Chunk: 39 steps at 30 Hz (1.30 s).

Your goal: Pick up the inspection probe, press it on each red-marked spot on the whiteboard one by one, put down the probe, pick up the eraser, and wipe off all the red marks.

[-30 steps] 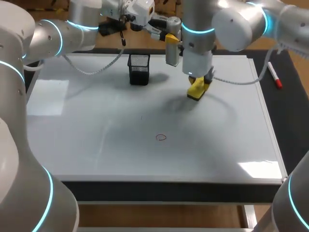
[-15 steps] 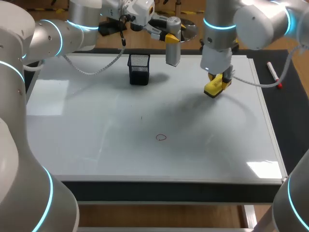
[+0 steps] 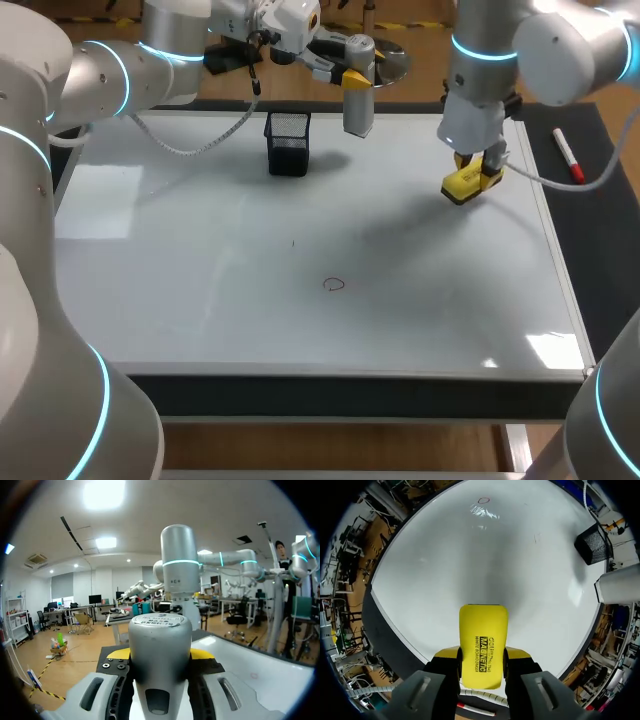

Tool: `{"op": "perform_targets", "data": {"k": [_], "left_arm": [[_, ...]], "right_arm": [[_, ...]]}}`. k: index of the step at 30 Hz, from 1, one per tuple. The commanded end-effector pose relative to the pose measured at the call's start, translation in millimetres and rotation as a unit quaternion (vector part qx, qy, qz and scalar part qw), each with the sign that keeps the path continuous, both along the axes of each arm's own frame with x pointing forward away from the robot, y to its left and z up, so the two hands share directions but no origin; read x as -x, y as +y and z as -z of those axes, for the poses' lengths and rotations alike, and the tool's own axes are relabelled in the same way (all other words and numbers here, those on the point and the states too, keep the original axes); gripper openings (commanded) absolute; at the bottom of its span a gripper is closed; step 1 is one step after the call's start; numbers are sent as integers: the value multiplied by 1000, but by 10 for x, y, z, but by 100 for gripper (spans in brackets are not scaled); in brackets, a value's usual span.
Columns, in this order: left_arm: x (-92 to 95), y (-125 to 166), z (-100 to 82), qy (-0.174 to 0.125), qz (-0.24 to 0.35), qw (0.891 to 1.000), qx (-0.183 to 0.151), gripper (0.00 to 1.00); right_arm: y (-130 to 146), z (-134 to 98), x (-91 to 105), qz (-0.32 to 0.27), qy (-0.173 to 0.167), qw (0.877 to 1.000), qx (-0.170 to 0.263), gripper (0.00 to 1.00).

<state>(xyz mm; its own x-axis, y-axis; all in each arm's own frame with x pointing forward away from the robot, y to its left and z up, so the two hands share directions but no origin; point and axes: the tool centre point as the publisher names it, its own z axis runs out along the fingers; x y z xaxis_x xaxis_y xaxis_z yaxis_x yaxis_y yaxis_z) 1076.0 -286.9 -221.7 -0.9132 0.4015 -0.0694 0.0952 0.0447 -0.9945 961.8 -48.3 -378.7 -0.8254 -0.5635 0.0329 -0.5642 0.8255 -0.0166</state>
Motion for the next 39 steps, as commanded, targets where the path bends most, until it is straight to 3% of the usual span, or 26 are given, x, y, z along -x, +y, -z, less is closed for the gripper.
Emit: {"op": "perform_targets", "data": {"k": [1,25,39], "left_arm": [[-73,-5,18,7,99,995,-6,0],[-73,-5,18,7,99,995,-6,0],[685,-23,-244,-26,105,994,-11,0]], "right_arm": [[-1,-16,-20,0,2,1000,2,0],[-1,-16,-20,0,2,1000,2,0],[-1,-16,-20,0,2,1000,2,0]]}}
